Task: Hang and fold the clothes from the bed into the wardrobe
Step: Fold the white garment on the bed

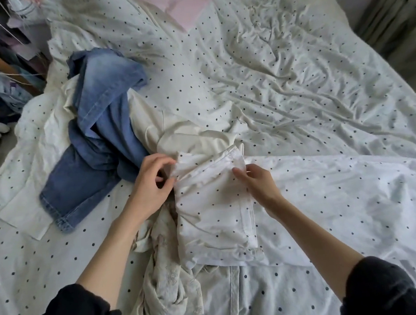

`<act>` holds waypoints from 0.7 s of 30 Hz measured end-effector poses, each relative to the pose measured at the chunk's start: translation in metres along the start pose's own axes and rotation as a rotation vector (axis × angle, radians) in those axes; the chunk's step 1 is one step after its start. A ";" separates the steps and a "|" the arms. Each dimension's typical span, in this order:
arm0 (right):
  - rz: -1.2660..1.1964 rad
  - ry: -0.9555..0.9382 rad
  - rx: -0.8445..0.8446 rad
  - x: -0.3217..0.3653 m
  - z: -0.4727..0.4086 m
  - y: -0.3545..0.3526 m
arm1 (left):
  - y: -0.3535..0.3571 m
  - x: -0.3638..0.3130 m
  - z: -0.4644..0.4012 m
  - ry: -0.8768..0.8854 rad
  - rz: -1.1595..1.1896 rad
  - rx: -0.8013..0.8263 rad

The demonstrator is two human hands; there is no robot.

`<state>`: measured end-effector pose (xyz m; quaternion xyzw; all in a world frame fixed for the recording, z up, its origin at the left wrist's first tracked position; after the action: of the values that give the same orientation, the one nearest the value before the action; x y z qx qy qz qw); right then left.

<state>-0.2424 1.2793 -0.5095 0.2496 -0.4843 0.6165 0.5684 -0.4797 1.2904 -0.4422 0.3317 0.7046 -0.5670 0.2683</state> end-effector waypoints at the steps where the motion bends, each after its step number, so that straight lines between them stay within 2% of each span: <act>1: 0.002 -0.023 -0.019 -0.002 0.002 -0.002 | -0.005 0.005 0.004 0.008 -0.014 -0.033; 4: 0.133 -0.139 -0.260 -0.006 0.018 -0.022 | -0.004 0.016 0.014 0.011 -0.054 -0.034; 6: 0.317 -0.396 -0.422 0.004 0.048 -0.026 | 0.001 0.015 0.017 0.044 -0.111 -0.022; 7: 0.411 -0.557 -0.449 0.010 0.068 -0.020 | 0.004 0.012 0.017 0.069 -0.139 -0.023; 9: 0.558 -0.839 -0.362 0.012 0.105 0.006 | 0.006 0.005 0.013 0.103 -0.195 -0.061; 12: 0.715 -1.075 -0.092 -0.004 0.136 0.050 | 0.008 -0.001 0.006 0.105 -0.225 -0.098; 15: 0.885 -1.180 0.041 -0.020 0.146 0.073 | 0.002 -0.002 0.000 0.038 -0.196 -0.127; 18: 0.917 -1.219 0.055 -0.026 0.146 0.076 | -0.005 -0.007 -0.010 -0.041 -0.165 -0.163; 21: 0.892 -1.289 0.083 -0.035 0.158 0.072 | -0.009 -0.028 -0.034 -0.027 -0.121 -0.199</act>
<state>-0.3405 1.1325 -0.4975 0.3611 -0.7496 0.5378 -0.1361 -0.4686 1.3181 -0.4077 0.2526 0.7723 -0.5139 0.2749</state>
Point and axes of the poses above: each hand's wrist, its own z-axis away from the middle knuckle, its own y-axis out of the palm, x = y × z, the point moved 10 cm from there along -z, towards the middle knuckle, and after that the axes turned 11 degrees about -x, right-handed, at the moved point
